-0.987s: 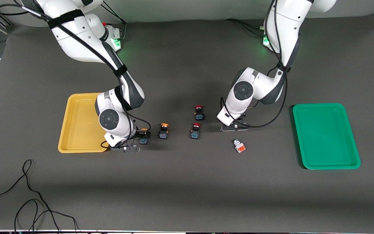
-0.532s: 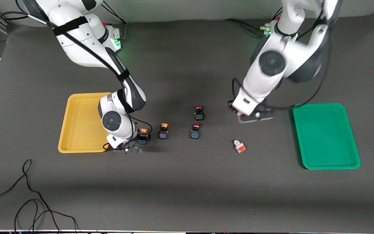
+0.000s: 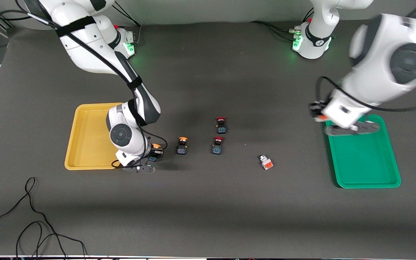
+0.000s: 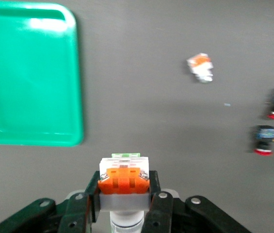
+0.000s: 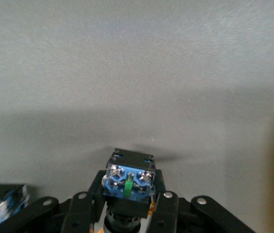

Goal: Place green and yellow buttons in trays
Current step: 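Lift the white button with the left gripper while the right gripper grasps the black button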

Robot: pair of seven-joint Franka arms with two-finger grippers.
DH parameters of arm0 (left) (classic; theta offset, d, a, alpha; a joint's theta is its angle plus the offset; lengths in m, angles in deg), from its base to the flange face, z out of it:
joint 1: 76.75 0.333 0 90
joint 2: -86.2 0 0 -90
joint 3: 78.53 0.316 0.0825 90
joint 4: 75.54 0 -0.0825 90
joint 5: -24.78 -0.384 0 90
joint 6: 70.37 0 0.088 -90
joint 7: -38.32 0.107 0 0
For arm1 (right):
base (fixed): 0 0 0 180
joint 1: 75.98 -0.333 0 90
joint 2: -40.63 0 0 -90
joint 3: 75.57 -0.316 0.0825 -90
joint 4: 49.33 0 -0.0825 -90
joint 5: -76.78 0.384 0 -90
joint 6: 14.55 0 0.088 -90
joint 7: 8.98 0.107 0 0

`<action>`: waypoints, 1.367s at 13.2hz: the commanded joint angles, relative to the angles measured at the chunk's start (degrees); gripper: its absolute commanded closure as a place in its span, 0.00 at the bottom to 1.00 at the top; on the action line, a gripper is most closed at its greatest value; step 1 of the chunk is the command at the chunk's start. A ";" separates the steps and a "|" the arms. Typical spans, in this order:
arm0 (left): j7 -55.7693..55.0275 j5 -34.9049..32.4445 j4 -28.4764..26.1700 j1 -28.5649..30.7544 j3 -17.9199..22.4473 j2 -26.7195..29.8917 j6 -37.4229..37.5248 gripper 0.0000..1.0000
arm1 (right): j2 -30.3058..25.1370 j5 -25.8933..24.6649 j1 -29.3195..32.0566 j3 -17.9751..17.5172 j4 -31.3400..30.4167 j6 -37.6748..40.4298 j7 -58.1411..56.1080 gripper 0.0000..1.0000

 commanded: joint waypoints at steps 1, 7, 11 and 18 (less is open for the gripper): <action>13.37 -2.48 1.19 9.06 -0.64 -1.18 0.65 0.82 | -10.79 0.66 -0.02 3.64 -0.73 13.46 -0.52 1.00; 16.58 -6.61 -11.06 14.80 -0.56 -4.96 -17.92 0.82 | -20.23 0.66 -0.28 13.48 -1.52 29.68 -14.47 1.00; 15.62 -6.70 -19.55 17.70 -0.64 -13.90 -36.86 0.83 | -20.32 0.66 -0.28 18.85 -7.38 24.27 -24.60 1.00; 12.54 -6.62 -19.20 18.58 -0.64 -20.61 -44.01 0.01 | -15.06 0.75 -0.36 19.92 -25.32 -8.51 -30.51 1.00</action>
